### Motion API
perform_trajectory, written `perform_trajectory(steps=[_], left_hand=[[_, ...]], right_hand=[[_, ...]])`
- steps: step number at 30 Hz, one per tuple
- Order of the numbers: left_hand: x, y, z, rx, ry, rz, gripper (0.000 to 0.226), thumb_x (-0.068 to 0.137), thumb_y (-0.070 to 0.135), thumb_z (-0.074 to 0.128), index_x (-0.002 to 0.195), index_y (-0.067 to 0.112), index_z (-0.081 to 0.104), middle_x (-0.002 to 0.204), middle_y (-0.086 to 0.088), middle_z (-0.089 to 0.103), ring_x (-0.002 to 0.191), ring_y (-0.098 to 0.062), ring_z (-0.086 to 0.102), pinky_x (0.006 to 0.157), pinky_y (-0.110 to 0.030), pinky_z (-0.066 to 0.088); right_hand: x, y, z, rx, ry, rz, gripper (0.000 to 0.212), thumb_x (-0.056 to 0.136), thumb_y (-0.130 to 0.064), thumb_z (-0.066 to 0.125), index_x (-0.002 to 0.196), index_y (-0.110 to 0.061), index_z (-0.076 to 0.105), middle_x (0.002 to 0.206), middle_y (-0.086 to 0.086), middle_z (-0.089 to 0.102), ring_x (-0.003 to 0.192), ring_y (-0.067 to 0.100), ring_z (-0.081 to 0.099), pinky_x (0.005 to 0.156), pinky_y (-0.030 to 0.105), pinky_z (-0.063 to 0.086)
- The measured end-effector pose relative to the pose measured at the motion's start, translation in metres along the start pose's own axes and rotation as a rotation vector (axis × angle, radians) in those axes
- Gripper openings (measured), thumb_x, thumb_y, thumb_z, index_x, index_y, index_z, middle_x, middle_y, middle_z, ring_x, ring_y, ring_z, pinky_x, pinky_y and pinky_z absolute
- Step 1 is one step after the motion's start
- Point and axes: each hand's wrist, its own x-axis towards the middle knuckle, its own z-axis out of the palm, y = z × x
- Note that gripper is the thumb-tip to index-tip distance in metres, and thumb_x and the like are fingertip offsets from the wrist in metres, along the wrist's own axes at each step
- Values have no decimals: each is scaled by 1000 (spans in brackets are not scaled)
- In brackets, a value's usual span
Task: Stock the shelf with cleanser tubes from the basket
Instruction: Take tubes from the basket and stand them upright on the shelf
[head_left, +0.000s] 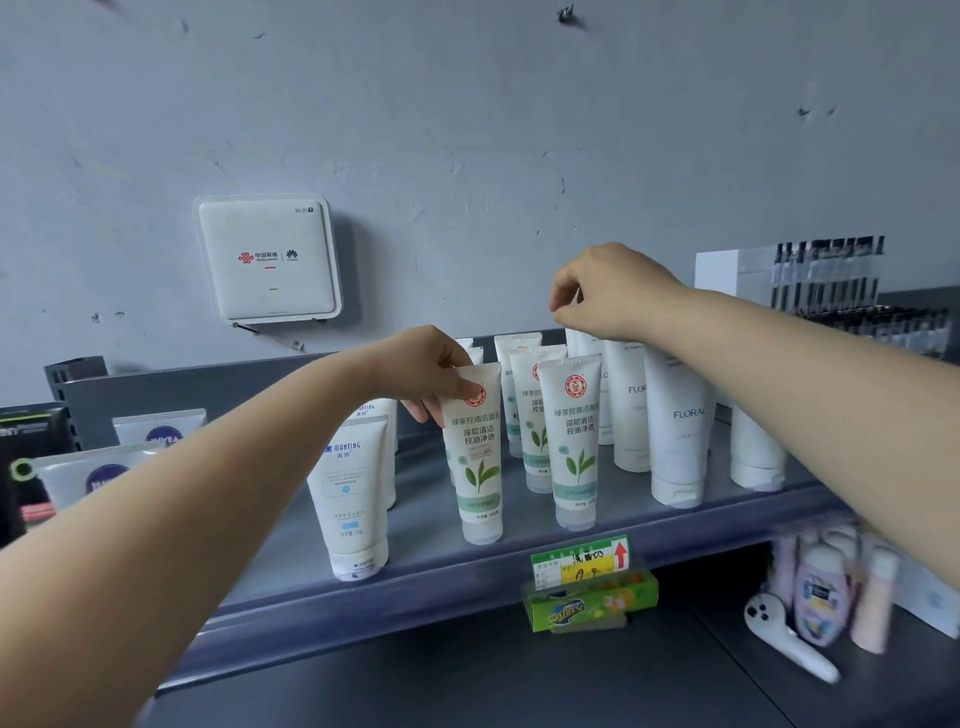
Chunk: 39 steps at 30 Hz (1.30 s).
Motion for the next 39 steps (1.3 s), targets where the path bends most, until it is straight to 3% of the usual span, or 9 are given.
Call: perform_trajectory(steps=[6,10,13,17,22,25,32,39], left_hand=[[-5,7,12,32,34,-28,15,90,17,55,99,8,61,88,-6,67,76,-19,65,67,-32,56],[-10,10,14,90,76,-11,21,86,18,60,105,8,64,99,-9,65,86,-22,58,69,-31,49],[-15,17,14,129,241,31,32,84,22,64,115,13,61,109,-1,62,91,-16,55,79,-26,42],[-28,42,21,376,427,71,35,86,31,59,119,19,58,118,2,60,103,-20,56,87,-36,49],[-37,88,52,711,559,127,38,89,33,50,125,19,53,123,0,58,112,-24,52,88,-34,39],[-35,124,80,810,551,180,39,90,33,47,124,18,53,120,-2,59,112,-25,51,89,-34,38],[-24,208,160,887,427,280,42,89,33,45,129,18,48,123,-3,55,115,-26,49,94,-37,35],[-14,278,243,820,323,444,43,90,35,45,130,17,44,125,-5,52,116,-28,48,94,-39,36]], right_hand=[[-18,2,-5,-60,80,-3,28,84,-17,52,108,-21,64,121,0,60,114,23,51,86,32,43],[-29,3,-11,-66,54,-26,27,84,-19,52,108,-22,64,122,0,59,115,23,51,86,32,43],[-39,7,-14,-86,41,-58,27,84,-19,51,107,-22,64,120,-1,60,112,24,53,82,31,42],[-59,19,-21,-146,14,-98,26,84,-20,51,107,-22,63,115,-1,62,107,25,55,76,28,39],[-94,46,-34,-220,-12,-112,26,84,-20,50,107,-19,62,114,1,61,106,26,55,74,30,40],[-120,70,-42,-298,-38,-114,27,84,-20,49,107,-18,61,113,2,61,102,26,57,67,29,35],[-196,140,-56,-442,-163,-38,28,87,-26,49,113,-16,54,110,4,57,100,26,54,68,32,37],[-284,215,-65,-482,-248,107,43,89,-34,49,129,-17,46,126,5,47,117,28,45,86,38,39]])
